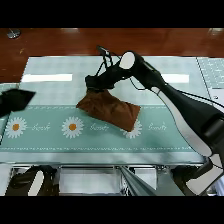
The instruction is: Fold the shirts.
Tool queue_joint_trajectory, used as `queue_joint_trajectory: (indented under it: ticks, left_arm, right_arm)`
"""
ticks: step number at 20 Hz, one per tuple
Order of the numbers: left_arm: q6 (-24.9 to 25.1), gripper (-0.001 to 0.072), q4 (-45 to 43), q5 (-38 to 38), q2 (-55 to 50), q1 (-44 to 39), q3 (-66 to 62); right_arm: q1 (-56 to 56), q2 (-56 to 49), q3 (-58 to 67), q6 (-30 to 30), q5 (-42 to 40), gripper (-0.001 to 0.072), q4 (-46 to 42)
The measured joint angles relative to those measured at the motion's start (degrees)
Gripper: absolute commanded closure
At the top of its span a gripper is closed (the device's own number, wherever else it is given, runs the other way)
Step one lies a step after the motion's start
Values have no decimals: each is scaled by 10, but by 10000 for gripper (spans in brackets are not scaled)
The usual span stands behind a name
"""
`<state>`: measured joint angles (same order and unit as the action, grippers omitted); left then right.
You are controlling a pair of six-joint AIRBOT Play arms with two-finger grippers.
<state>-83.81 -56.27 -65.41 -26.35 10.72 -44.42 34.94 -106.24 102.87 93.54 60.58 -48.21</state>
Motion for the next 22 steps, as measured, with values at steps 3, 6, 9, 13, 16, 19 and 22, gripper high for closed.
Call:
queue_joint_trajectory:
  ticks: [3, 6, 9, 13, 16, 19, 22]
  left_arm:
    - [-2, 686, 13, 31, 15, 2, 88]
    - [-2, 686, 19, 74, 0, 3, 136]
    - [-2, 686, 21, 94, -24, 3, 155]
    - [2, 686, 23, 100, -37, 2, 164]
    - [5, 686, 23, 99, -40, 2, 167]
    - [7, 686, 23, 100, -41, 2, 169]
    - [6, 686, 23, 99, -41, 2, 169]
  right_arm:
    - [-6, -21, 25, 0, 35, 84, 11]
    - [-63, 21, 45, -9, 119, 84, -13]
    - [-141, 134, 16, -4, 211, 84, -152]
    - [-236, 384, -278, 101, 142, 84, -319]
    - [-277, 547, -576, 199, -27, 85, -262]
    - [-284, 593, -749, 163, -154, 85, -95]
    - [-281, 550, -801, 70, -203, 85, 42]
